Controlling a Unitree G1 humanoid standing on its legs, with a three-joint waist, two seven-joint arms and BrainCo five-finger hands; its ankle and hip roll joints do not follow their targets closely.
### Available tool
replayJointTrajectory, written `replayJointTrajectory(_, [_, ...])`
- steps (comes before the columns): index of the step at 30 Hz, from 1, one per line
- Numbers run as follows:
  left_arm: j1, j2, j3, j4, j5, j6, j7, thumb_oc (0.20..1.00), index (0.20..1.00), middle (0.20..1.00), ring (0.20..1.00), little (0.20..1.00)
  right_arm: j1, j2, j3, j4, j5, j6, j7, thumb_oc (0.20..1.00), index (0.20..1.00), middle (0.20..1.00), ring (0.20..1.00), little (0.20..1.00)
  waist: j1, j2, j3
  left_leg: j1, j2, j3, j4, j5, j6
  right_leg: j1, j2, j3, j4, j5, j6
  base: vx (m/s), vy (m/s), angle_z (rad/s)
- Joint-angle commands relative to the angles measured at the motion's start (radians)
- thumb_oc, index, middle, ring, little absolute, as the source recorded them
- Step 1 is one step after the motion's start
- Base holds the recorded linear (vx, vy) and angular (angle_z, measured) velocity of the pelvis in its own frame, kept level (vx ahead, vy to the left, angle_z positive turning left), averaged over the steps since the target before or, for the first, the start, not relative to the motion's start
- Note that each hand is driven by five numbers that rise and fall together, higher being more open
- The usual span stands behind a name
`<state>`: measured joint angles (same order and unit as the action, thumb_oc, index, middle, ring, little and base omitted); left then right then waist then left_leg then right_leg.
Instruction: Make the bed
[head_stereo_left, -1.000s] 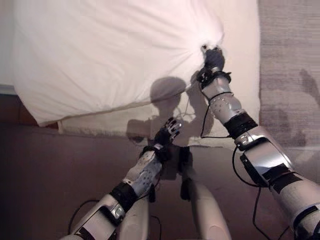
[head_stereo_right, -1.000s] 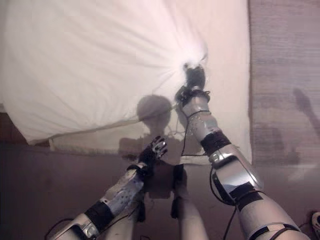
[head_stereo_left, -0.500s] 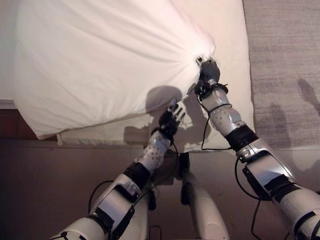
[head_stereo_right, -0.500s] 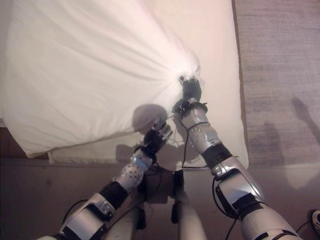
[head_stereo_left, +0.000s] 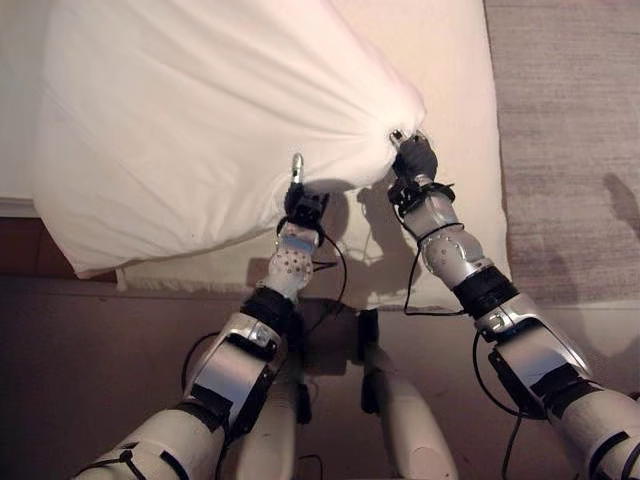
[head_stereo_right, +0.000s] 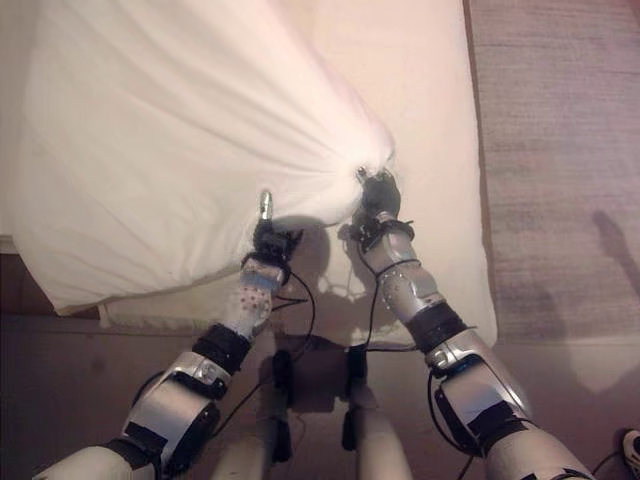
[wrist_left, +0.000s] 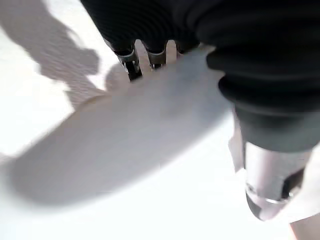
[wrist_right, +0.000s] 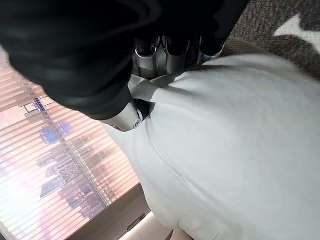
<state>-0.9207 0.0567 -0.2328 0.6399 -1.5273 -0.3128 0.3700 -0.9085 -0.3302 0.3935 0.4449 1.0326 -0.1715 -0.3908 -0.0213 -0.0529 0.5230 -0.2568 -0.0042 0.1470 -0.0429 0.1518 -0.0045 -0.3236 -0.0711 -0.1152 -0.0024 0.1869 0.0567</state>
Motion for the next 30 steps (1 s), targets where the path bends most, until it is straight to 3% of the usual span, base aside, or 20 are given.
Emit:
replayJointTrajectory(1, [-0.042,0.017,0.086,-0.001,0.041,-0.106,0.030,1.000,1.000,1.000,1.000,1.000,0.142,-0.027,-0.130,-0.119,-0.008,-0.105,-0.032,0.200,0.200,0.200,0.200,0.200,-0.036,-0.032,-0.138,-0.019,-0.020,0.002,0.020,-0.056,-0.037,-0.055,-0.001,0.017,0.079,-0.051,0.064,-0.01,-0.029,0.13])
replayJointTrajectory(6, [-0.024,0.049,0.165,0.000,0.087,-0.149,0.078,1.000,1.000,1.000,1.000,1.000,0.230,-0.021,-0.198,-0.182,0.003,-0.148,-0.045,0.200,0.200,0.200,0.200,0.200,-0.037,-0.040,-0.158,-0.008,-0.012,-0.009,0.008,-0.052,-0.042,-0.042,0.008,0.015,0.071,-0.055,0.059,0.00,-0.026,0.04])
replayJointTrajectory(16, [0.058,0.092,0.254,0.012,0.168,-0.157,0.112,1.000,1.000,1.000,1.000,1.000,0.356,-0.018,-0.303,-0.236,0.002,-0.204,-0.062,0.200,0.200,0.200,0.200,0.200,-0.046,-0.051,-0.201,0.011,-0.001,-0.023,-0.010,-0.046,-0.049,-0.019,0.026,0.007,0.053,-0.057,0.054,0.00,-0.033,0.04])
replayJointTrajectory(30, [0.231,0.051,0.310,-0.019,0.194,-0.171,0.105,1.000,1.000,1.000,1.000,1.000,0.412,0.068,-0.354,-0.181,-0.001,-0.231,-0.091,0.200,0.200,0.200,0.200,0.200,-0.014,-0.048,-0.213,0.031,0.001,-0.030,-0.044,-0.033,-0.059,0.012,0.018,-0.030,0.028,-0.051,0.059,0.00,-0.002,0.04])
